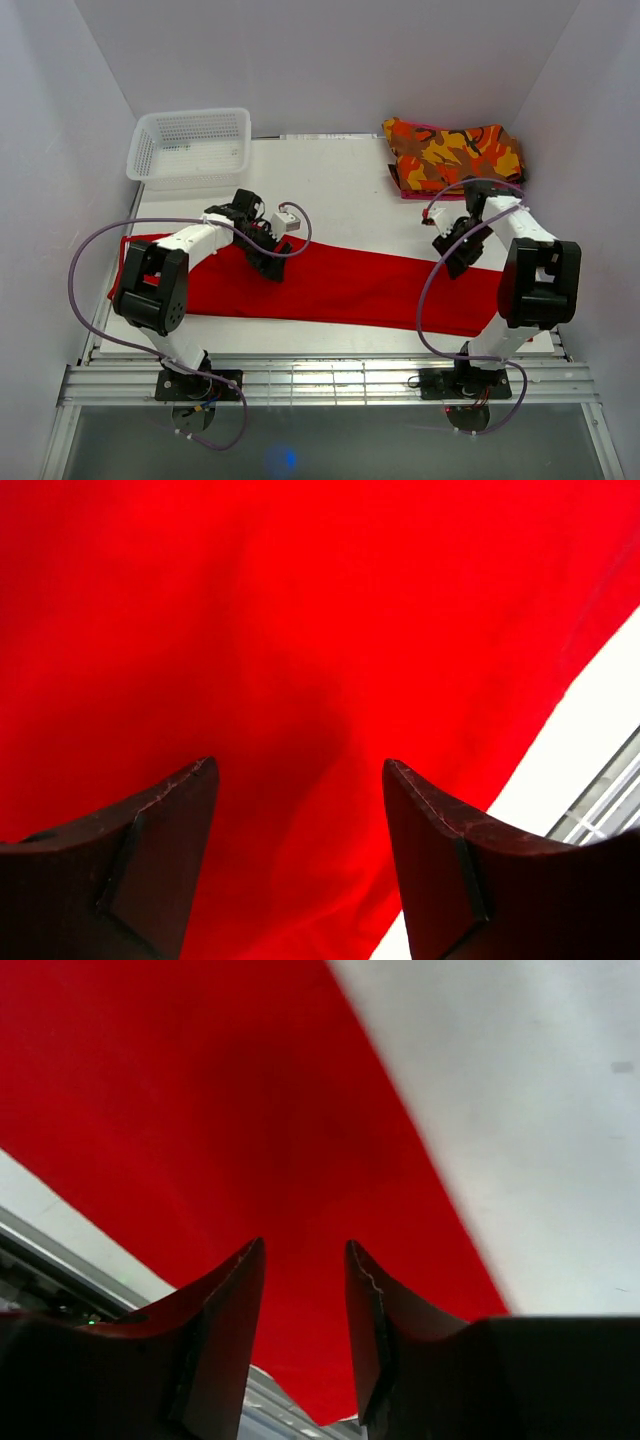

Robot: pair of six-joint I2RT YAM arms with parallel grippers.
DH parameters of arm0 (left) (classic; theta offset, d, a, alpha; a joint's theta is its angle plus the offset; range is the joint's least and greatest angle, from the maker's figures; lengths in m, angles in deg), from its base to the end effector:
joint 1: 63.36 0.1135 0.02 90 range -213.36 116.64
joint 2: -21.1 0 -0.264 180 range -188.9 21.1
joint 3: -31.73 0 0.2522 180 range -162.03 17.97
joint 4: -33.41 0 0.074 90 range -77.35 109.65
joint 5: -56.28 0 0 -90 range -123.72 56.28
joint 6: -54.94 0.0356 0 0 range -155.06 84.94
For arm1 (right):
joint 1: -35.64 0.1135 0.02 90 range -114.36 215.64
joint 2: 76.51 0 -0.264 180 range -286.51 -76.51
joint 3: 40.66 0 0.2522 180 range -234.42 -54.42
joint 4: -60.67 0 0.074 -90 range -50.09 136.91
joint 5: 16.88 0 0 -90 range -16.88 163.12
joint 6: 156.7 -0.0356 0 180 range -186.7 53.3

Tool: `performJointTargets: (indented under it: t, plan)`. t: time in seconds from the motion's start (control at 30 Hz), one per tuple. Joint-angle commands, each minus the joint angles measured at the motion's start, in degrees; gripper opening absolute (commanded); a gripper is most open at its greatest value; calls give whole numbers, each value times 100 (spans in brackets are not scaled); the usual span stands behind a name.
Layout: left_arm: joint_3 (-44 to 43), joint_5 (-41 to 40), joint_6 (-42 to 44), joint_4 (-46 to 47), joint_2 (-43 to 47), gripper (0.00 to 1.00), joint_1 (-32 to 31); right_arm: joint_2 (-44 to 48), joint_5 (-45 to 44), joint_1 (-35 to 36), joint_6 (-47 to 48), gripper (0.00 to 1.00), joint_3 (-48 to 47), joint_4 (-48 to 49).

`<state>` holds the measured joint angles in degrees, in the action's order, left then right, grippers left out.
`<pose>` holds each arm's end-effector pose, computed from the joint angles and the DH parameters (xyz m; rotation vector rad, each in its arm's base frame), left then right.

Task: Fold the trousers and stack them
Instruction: Fold the trousers

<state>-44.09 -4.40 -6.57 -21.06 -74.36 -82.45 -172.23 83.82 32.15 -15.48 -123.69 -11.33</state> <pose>0.2886 -0.1183 0.1905 1.1998 2.4730 -0.6848 0.3023 -0.0118 0.2123 -1.2127 2.7092 0.1836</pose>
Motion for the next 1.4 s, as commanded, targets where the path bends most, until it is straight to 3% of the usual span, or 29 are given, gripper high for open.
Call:
performJointTargets:
  t: [0.0, 0.13, 0.3, 0.47, 0.63, 0.83, 0.87, 1.03, 1.17, 1.2, 1.37]
  plan:
    - [212, -111, -668, 511, -69, 77, 28, 124, -120, 32, -16, 43, 579, -250]
    - [361, -304, -863, 581, -254, 76, 20, 115, -998, 24, 124, 36, 1424, 338]
    - [485, -411, -951, 617, -202, 78, 72, -69, -2237, -196, 415, 35, 2058, 1489]
    - [-41, 126, -1029, 362, 133, 83, 309, -623, -3134, -582, 573, 33, 1533, 2254]
    - [-1262, 714, -1188, -288, 54, 84, 1142, -571, -3101, -522, 854, 34, 882, 2528]
    - [-2108, 145, -723, -490, -297, 83, 1548, -526, -1503, 75, 416, 38, -594, 1395]
    - [-2091, 222, -661, -543, -324, 83, 1610, -552, -778, 250, 206, 39, -839, 950]
    - [-1362, 530, -450, -657, 0, 81, 1900, -1104, 1019, 805, -910, 42, -2691, 419]
    - [-730, 855, 103, -825, 431, 77, 2190, -1764, 1969, 1559, -1921, 46, -3784, 839]
    - [-563, 1091, 269, -825, 562, 77, 2243, -1905, 1997, 1683, -2532, 46, -3978, 1249]
    - [571, 1708, 2193, -1132, 1731, 77, 2366, -2889, 2163, 2519, -4381, 47, -4849, 2762]
